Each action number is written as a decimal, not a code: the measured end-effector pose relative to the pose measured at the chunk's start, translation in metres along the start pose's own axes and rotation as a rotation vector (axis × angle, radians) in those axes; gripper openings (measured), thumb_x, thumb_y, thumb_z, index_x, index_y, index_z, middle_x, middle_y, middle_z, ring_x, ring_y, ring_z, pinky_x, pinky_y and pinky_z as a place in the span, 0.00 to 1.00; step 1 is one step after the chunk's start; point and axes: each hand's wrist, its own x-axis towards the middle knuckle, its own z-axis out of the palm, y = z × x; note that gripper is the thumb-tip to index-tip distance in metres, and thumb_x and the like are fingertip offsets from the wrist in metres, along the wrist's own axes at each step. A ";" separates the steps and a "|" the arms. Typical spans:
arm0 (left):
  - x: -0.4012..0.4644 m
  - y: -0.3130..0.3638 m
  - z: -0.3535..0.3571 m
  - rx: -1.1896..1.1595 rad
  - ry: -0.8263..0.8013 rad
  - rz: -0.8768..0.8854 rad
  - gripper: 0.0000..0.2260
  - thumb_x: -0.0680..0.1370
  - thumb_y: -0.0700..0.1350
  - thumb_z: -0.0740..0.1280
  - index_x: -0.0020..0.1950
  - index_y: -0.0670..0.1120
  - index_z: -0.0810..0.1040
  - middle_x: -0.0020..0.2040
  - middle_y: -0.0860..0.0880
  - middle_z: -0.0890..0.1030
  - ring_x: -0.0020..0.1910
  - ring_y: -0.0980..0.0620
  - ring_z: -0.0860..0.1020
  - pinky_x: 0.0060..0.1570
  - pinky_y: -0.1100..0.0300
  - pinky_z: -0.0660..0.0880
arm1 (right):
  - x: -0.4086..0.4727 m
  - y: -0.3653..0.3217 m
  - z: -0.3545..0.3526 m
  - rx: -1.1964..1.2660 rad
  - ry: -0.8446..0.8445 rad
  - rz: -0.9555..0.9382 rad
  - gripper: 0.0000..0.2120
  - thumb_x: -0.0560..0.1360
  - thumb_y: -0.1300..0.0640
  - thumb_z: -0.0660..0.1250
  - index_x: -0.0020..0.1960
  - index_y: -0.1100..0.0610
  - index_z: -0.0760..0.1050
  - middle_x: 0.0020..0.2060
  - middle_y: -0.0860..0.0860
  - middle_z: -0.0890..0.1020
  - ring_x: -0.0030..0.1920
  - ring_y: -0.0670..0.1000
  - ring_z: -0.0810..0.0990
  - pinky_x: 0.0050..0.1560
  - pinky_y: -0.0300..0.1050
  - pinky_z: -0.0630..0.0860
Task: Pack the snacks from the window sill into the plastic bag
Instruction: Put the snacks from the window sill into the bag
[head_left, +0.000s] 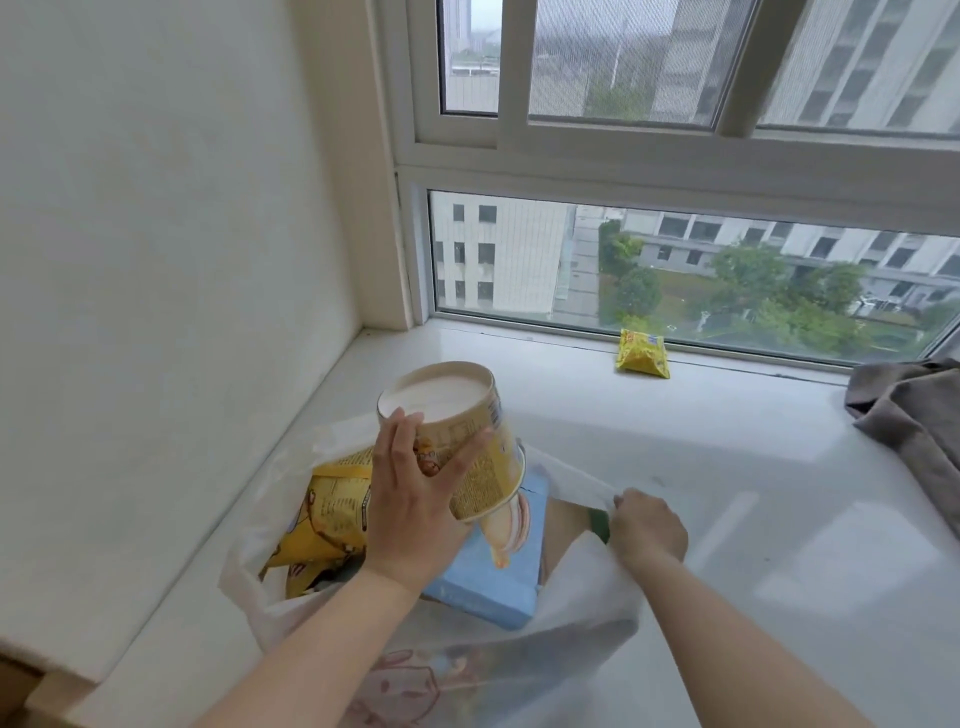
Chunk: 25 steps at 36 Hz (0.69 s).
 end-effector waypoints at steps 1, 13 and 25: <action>-0.002 -0.001 0.000 -0.004 0.005 0.000 0.39 0.59 0.50 0.79 0.66 0.60 0.66 0.65 0.40 0.59 0.67 0.34 0.58 0.62 0.39 0.66 | 0.001 0.002 -0.002 0.047 0.027 0.003 0.14 0.81 0.56 0.50 0.44 0.57 0.72 0.39 0.53 0.73 0.39 0.54 0.73 0.38 0.42 0.67; -0.005 0.007 -0.008 -0.106 0.100 -0.051 0.42 0.59 0.54 0.79 0.68 0.64 0.61 0.66 0.41 0.58 0.69 0.35 0.56 0.62 0.39 0.68 | -0.002 -0.028 -0.050 0.445 0.263 -0.172 0.16 0.81 0.54 0.53 0.40 0.60 0.71 0.40 0.60 0.78 0.42 0.58 0.72 0.40 0.46 0.62; -0.003 0.030 0.018 -0.143 -0.084 -0.069 0.41 0.59 0.55 0.79 0.68 0.62 0.64 0.68 0.40 0.57 0.69 0.34 0.55 0.59 0.37 0.69 | 0.002 0.008 -0.044 0.195 0.154 -0.169 0.05 0.78 0.61 0.58 0.49 0.57 0.73 0.48 0.55 0.75 0.48 0.57 0.75 0.42 0.46 0.69</action>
